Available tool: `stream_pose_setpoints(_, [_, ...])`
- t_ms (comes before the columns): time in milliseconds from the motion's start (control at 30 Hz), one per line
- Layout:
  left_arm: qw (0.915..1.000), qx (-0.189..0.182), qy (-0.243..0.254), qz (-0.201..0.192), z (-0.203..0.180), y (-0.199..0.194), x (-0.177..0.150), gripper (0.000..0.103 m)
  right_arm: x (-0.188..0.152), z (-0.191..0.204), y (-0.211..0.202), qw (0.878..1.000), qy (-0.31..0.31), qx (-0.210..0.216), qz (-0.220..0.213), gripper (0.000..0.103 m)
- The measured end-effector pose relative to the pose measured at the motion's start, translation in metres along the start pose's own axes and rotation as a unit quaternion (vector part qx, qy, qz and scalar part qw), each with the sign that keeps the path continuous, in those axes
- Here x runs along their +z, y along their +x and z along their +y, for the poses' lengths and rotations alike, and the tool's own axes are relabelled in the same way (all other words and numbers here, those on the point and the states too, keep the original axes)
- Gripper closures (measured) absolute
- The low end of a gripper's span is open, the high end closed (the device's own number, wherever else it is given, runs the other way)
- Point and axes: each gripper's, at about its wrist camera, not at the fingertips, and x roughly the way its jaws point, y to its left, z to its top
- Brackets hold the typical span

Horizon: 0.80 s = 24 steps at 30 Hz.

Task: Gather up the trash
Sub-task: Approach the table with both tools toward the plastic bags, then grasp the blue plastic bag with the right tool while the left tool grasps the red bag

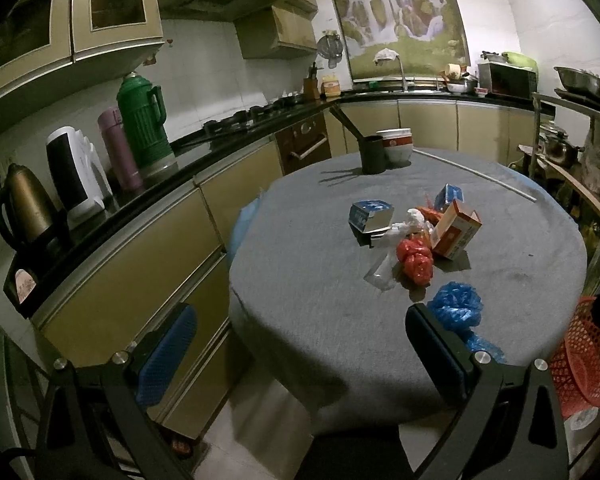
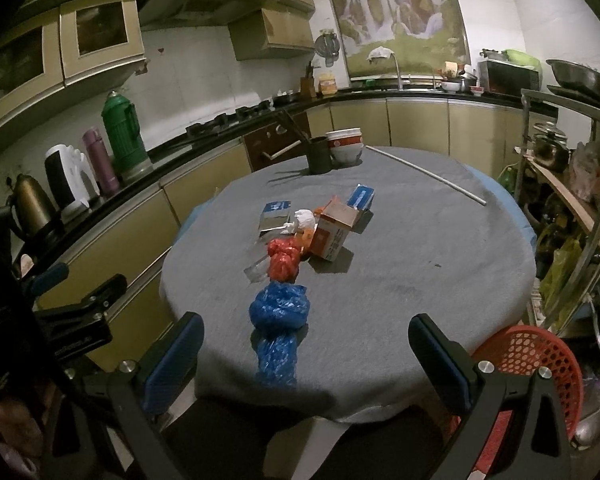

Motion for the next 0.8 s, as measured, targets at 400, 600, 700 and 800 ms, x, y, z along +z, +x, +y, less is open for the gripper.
stream_pose_setpoints(400, [0.9998,0.01,-0.003,0.018,0.002,0.011,-0.004,0.0,-0.005,0.004,0.005,1.0,0.003,0.017,0.003,0.0])
stream_pose_setpoints(600, [0.9994,0.013,0.001,0.031,0.0,0.018,-0.008,0.0,-0.008,0.003,0.011,1.0,0.007,0.022,0.011,0.0])
stream_pose_setpoints(700, [0.9991,0.012,0.003,0.04,-0.002,0.025,-0.01,0.0,-0.009,0.001,0.015,0.999,0.011,0.028,0.014,0.0])
stream_pose_setpoints(800, [0.9987,0.013,0.004,0.05,-0.004,0.032,-0.011,0.0,-0.009,-0.002,0.019,0.999,0.014,0.033,0.016,0.0])
